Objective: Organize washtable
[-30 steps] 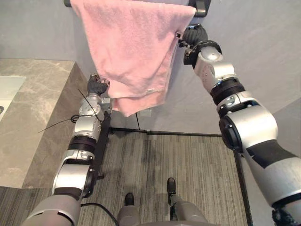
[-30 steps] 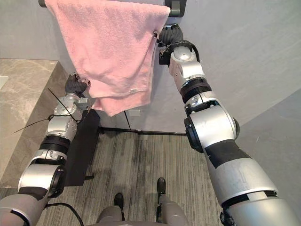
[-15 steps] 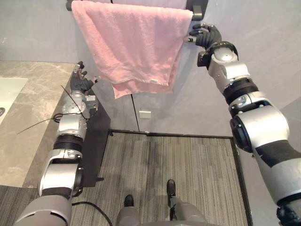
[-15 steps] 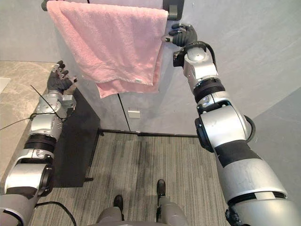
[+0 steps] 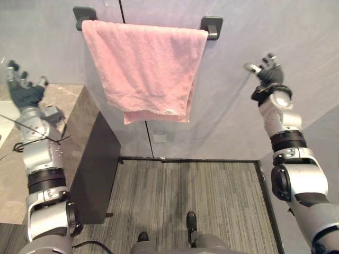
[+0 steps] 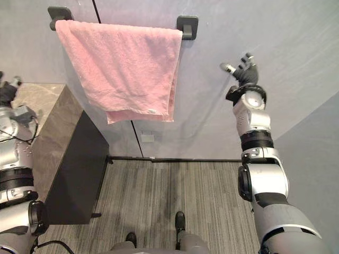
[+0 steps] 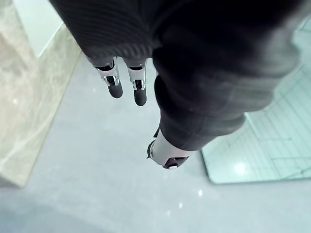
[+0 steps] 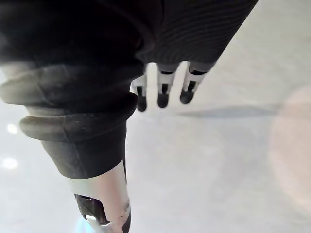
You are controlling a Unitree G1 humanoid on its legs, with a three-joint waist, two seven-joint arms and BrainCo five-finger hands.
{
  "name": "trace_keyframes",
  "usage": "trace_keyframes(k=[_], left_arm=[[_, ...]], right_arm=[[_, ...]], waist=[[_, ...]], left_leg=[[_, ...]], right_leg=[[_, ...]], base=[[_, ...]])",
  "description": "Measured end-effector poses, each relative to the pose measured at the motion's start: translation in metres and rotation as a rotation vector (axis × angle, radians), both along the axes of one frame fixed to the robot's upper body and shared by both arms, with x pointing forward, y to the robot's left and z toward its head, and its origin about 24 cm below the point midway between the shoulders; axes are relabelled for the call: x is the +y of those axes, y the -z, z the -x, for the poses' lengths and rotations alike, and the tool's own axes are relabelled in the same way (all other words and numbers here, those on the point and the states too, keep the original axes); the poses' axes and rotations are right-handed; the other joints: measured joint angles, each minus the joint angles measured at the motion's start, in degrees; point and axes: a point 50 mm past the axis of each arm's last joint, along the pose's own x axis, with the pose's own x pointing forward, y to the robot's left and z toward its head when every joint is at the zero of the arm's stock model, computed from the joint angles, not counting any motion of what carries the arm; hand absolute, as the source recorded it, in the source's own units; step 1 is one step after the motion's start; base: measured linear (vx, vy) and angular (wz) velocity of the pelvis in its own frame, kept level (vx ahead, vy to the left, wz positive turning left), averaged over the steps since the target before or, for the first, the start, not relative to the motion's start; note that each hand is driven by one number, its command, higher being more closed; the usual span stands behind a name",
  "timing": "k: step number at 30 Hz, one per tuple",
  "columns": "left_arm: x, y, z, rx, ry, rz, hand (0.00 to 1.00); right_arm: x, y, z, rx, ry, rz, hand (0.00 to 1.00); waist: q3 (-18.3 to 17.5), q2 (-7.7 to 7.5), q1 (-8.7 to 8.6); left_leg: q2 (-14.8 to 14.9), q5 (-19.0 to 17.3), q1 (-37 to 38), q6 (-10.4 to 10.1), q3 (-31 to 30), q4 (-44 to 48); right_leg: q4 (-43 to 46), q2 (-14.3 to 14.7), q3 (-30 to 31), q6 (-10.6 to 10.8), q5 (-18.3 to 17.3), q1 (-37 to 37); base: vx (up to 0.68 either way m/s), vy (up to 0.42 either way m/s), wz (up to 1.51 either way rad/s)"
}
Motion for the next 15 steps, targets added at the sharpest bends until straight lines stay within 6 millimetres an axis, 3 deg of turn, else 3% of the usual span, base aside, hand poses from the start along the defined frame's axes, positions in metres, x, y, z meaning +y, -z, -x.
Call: trace_keyframes(k=[5,10,15], left_arm=[[-0.013,0.001,0.003,0.004,0.046,-0.061,0.00],[-0.057,0.015,-0.008,0.067,0.249,-0.156,0.00],[-0.096,0.022,-0.014,0.095,0.440,-0.225,0.00]], right_arm=[[0.023,-0.022,0.011,-0.137,-0.066,0.084,0.00],[0.061,-0.030,0.024,-0.243,-0.208,0.193,0.00],[0.098,-0.020,0.025,-0.227,-0.372,0.284,0.00]], waist=[[-1.42,0.17,-1.25],[-3.70,1.20,-1.18],[-3.71,1.22,-1.21]], left_leg=[[-0.05,-0.06,1.90,0.06,0.10,-0.08],[0.03,-0.04,1.94,0.06,-0.33,-0.11],[0.11,-0.04,2.51,0.05,-0.69,-0.18]], right_leg=[[-0.04,-0.10,-0.16,-0.17,-1.11,1.87],[-0.04,-0.07,-0.68,-0.53,-1.37,2.11],[-0.06,-0.03,-1.11,-0.79,-1.66,2.81]], base=[[-0.02,0.011,0.01],[0.00,0.006,0.04],[0.00,0.005,0.02]])
